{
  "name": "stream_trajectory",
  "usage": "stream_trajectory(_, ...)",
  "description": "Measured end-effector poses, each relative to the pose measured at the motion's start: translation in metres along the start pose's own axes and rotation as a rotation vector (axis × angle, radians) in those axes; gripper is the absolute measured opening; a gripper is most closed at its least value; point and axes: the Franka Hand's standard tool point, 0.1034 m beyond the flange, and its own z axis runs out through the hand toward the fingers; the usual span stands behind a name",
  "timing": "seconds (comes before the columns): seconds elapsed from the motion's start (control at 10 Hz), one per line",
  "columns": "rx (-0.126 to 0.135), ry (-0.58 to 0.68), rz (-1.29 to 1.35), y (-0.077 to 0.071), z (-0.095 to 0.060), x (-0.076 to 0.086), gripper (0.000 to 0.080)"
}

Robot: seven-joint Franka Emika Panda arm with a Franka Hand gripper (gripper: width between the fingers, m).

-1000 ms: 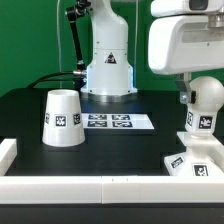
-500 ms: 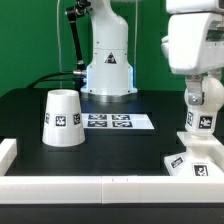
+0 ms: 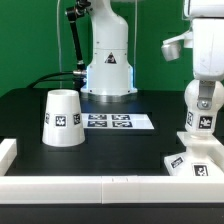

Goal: Assemble lamp

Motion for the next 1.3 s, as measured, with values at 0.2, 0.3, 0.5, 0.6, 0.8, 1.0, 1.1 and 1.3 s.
stream_trajectory(0.2, 0.0, 0.0, -0.001, 0.0003, 0.0001, -0.0006, 0.0699)
stream_trajectory(0.3, 0.0, 0.0, -0.001, 0.0004, 0.0001, -0.001, 0.0578)
stream_trajectory(0.5, 0.0, 0.0, 0.0, 0.0006, 0.0002, -0.0015, 0.0576)
stream_trajectory(0.6, 0.0, 0.0, 0.006, 0.0007, 0.0002, -0.0017, 0.0576)
stream_trajectory(0.8, -0.009, 0.008, 0.114, 0.0011, 0.0004, -0.0056, 0.0576)
stream_trajectory(1.0, -0.039, 0.033, 0.306, 0.0009, 0.0011, -0.0085, 0.0577)
stream_trajectory(1.1, -0.041, 0.04, 0.427, 0.001, 0.0012, -0.0079, 0.0577)
stream_trajectory(1.3, -0.037, 0.046, 0.672, 0.0004, 0.0015, -0.0067, 0.0577)
